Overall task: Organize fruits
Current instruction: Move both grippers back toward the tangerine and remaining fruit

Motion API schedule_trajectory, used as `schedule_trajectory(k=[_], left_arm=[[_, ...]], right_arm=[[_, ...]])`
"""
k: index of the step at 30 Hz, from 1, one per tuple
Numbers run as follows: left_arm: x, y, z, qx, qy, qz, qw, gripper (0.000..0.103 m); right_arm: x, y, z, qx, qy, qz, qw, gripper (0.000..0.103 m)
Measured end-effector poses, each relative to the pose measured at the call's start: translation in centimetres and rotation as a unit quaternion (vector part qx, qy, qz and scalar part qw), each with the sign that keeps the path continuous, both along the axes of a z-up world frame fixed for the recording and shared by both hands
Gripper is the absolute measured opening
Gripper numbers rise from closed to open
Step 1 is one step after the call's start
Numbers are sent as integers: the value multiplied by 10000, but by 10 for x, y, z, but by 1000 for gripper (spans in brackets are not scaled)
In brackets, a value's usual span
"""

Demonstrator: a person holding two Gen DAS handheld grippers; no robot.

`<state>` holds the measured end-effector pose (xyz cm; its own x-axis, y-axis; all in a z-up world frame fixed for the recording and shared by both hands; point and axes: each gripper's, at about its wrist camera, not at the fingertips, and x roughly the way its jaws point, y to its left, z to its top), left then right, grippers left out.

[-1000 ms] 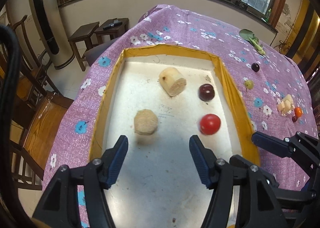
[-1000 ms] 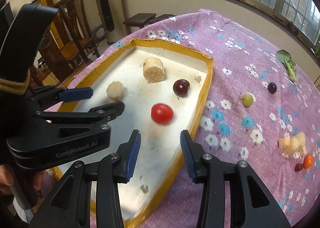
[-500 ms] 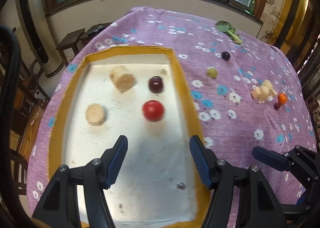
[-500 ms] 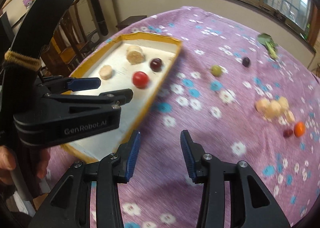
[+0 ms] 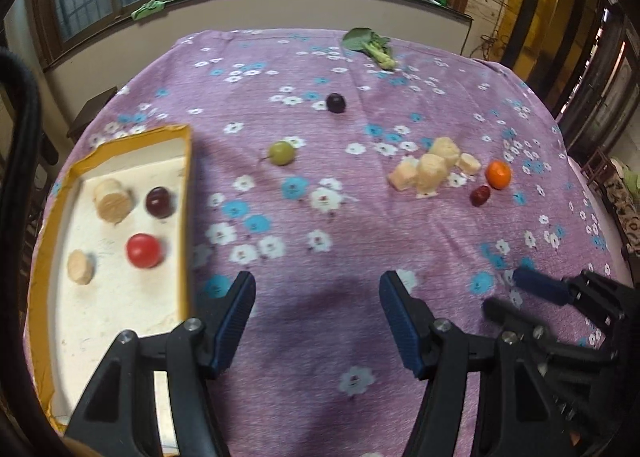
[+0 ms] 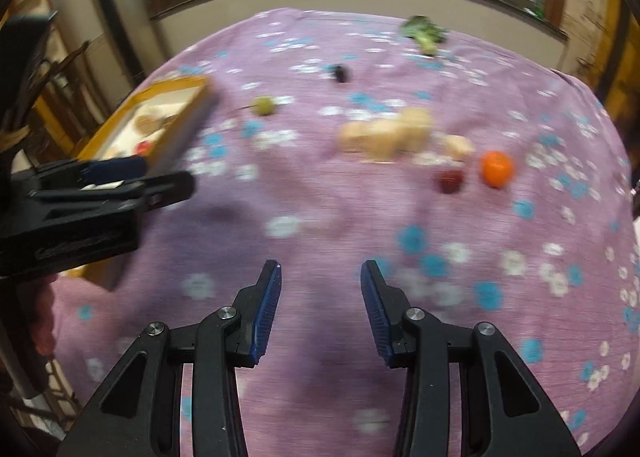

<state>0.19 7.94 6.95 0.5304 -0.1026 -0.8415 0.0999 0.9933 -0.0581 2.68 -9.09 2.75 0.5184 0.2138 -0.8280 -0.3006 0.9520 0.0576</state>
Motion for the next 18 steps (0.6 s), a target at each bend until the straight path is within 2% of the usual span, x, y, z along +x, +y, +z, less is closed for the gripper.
schedule_trajectory(k=[4, 10, 16, 18], left_arm=[[10, -20, -4, 8, 71, -42, 10000, 67], [27, -42, -11, 231, 111, -108, 9996, 67], [44, -49, -15, 333, 178, -107, 9992, 67], [49, -50, -16, 349, 201, -121, 9991, 67]], right_arm=[[21, -46, 1, -27, -85, -367, 9993, 41], [61, -94, -1, -37, -200, -716, 9972, 41], [105, -106, -10, 249, -82, -730, 9970, 41], [115, -104, -16, 181, -32, -699, 9974, 41]])
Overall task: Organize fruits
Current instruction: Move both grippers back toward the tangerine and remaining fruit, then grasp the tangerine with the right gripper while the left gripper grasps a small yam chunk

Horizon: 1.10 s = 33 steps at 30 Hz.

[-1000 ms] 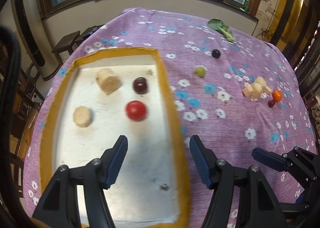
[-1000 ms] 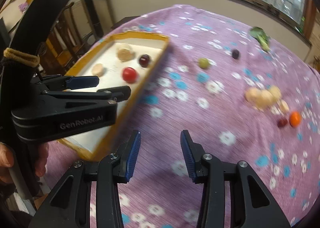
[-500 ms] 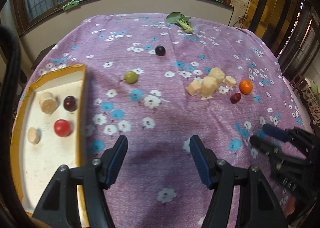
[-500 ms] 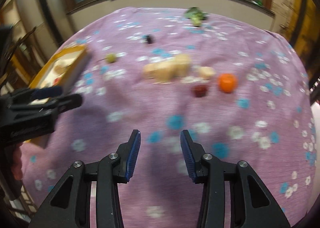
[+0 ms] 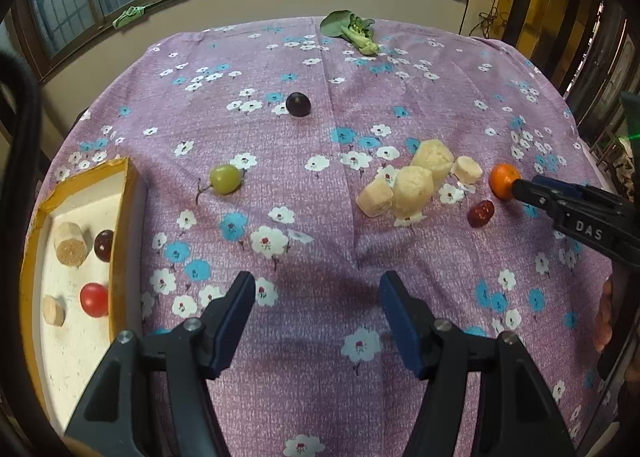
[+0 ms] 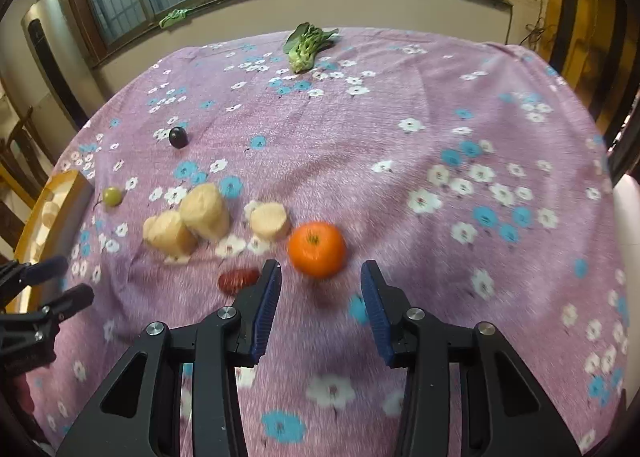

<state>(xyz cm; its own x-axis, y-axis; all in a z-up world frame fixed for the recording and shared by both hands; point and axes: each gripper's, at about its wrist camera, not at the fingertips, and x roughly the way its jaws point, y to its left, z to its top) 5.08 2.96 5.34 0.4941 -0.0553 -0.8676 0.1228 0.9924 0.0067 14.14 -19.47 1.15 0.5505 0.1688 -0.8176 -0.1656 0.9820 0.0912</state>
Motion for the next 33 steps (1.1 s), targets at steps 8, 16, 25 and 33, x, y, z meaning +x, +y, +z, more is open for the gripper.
schedule_trajectory(k=[8, 16, 25, 33], left_arm=[[21, -9, -5, -37, 7, -303, 9995, 67], [46, -21, -10, -144, -14, -717, 9973, 67], [55, -41, -23, 339, -76, -872, 9956, 67], [56, -51, -27, 466, -319, -1059, 9928, 47]], right_arm=[[14, 0, -13, 150, 95, 198, 9996, 36], [2, -8, -3, 319, -123, 212, 9992, 35], [0, -6, -6, 383, -31, 277, 9989, 36], [2, -6, -11, 329, 60, 205, 9992, 36]])
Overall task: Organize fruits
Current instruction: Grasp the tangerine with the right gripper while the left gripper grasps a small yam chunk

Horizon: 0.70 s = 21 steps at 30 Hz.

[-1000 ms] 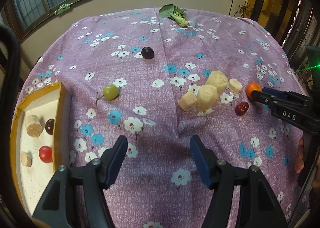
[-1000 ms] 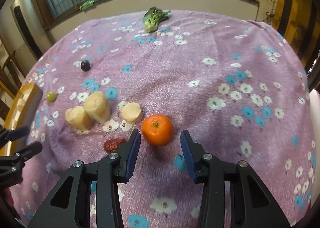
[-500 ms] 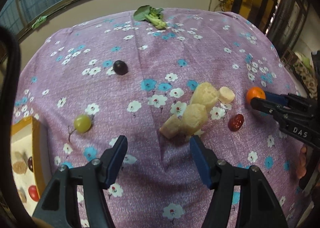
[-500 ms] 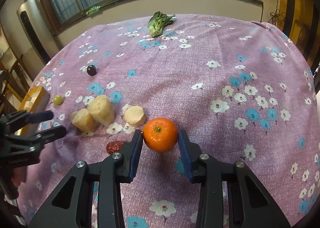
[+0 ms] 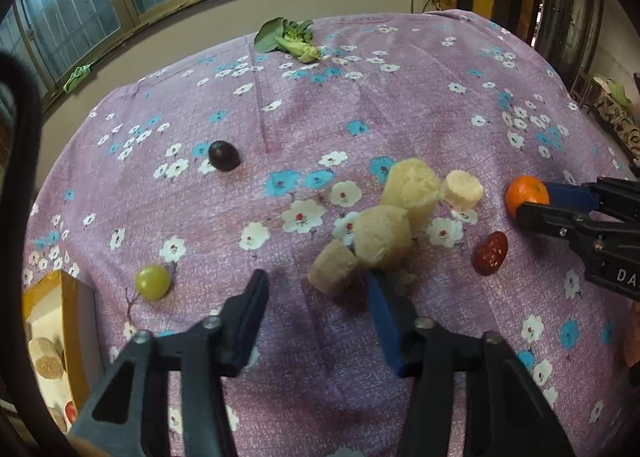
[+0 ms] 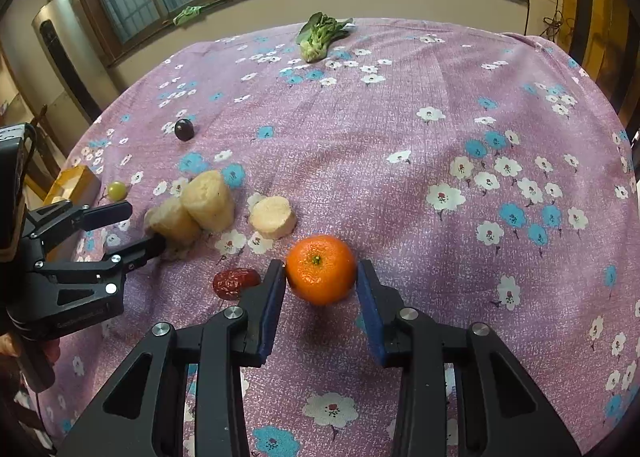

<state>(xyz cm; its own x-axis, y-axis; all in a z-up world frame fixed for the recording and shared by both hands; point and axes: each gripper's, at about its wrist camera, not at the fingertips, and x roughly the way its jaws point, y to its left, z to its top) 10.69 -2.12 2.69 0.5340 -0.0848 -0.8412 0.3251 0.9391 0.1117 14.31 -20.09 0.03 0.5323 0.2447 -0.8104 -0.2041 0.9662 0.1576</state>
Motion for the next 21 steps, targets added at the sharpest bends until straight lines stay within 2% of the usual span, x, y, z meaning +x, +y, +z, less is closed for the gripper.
schedule_trajectory(k=[2, 4, 7, 9, 21], left_arm=[[0, -4, 0, -19, -16, -86, 10000, 35], [0, -6, 0, -66, -16, -154, 9999, 30], [0, -6, 0, -89, -25, -170, 9998, 30], [0, -6, 0, -75, -40, -132, 9999, 24], [-12, -11, 0, 49, -241, 37, 9997, 24]], right_arm=[[0, 0, -1, -5, 29, -21, 10000, 36], [0, 0, -1, -5, 51, -40, 10000, 36], [-1, -1, 0, -16, 47, -77, 10000, 36], [-2, -2, 1, -9, 41, -105, 9999, 36], [-13, -7, 2, -99, 100, -273, 9995, 36]])
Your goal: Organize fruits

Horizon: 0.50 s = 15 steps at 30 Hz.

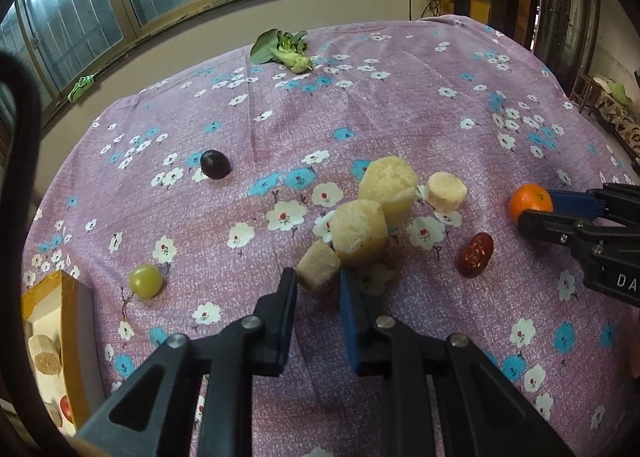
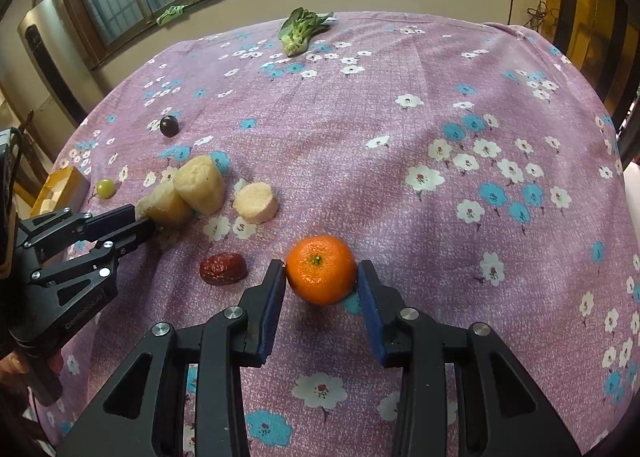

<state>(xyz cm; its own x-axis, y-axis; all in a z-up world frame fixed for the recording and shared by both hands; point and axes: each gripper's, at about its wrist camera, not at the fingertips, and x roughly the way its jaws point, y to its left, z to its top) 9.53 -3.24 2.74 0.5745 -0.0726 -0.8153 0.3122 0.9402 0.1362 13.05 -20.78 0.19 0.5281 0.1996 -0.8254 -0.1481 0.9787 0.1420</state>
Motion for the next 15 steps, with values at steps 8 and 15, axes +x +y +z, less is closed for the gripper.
schedule_trajectory(k=[8, 15], left_arm=[[-19, 0, 9, -6, -102, -71, 9999, 24], [-47, 8, 19, -113, -202, -45, 9997, 24]], right_arm=[[-15, 2, 6, -76, -23, -83, 9999, 36], [-36, 10, 9, -249, -29, -72, 9997, 36]])
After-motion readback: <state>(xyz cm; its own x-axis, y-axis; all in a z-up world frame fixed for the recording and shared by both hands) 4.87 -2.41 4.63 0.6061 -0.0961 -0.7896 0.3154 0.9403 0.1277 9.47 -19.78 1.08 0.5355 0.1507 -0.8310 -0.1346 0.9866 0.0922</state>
